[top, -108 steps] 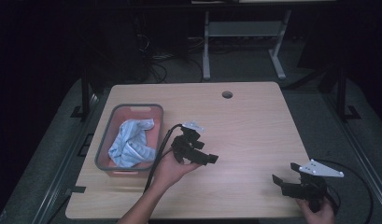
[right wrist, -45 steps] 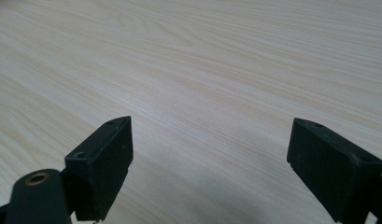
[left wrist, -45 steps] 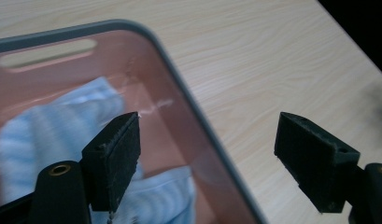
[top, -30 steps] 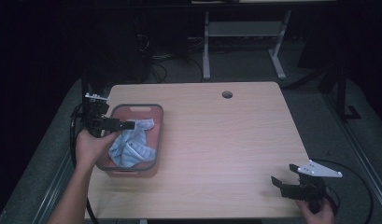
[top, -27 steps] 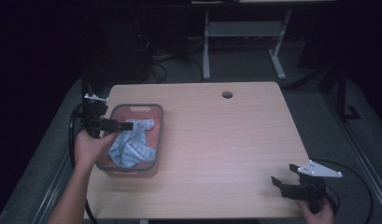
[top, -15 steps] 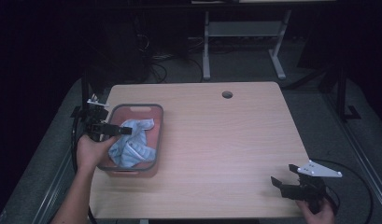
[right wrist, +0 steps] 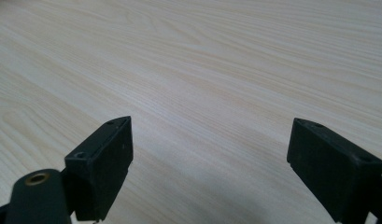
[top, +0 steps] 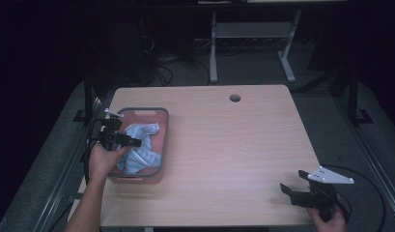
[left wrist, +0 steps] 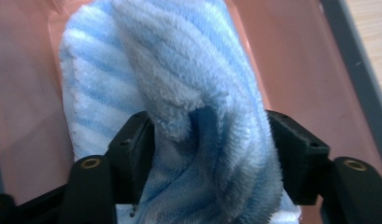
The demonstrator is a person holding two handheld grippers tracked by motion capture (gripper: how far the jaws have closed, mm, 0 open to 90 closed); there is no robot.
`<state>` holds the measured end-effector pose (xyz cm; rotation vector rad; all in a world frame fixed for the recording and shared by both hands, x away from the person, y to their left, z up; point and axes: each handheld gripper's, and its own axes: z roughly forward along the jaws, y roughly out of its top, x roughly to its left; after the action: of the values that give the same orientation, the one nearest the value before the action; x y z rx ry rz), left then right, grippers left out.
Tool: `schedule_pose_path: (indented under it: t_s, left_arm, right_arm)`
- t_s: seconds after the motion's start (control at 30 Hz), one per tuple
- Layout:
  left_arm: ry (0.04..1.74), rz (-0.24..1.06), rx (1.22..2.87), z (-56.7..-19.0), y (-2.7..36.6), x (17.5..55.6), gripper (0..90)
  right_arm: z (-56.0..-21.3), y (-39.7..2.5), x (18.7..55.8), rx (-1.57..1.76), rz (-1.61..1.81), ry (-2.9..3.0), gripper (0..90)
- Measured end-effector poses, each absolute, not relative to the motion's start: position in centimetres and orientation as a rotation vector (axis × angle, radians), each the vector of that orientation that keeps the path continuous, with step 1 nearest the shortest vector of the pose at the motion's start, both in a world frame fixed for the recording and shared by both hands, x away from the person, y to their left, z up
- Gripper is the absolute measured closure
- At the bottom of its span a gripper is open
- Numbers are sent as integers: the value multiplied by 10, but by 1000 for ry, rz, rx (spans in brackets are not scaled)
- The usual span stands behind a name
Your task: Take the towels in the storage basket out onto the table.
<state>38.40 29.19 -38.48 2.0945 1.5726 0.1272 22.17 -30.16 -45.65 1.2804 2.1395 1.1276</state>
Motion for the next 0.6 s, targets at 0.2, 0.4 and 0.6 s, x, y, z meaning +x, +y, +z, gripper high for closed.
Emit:
schedule_pose_path:
  t_s: [0.2,0.4,0.6]
  left_arm:
    - [1570,127,2116,-386,291,384,526]
    - [1540,97,2220,-390,285,381,650]
    - [1541,82,2238,-392,284,378,708]
  right_arm:
    - [-457,-301,222,1280,1122,2145,138]
    - [-456,-301,220,1280,1128,2144,138]
    - [-457,-298,220,1272,1125,2152,138]
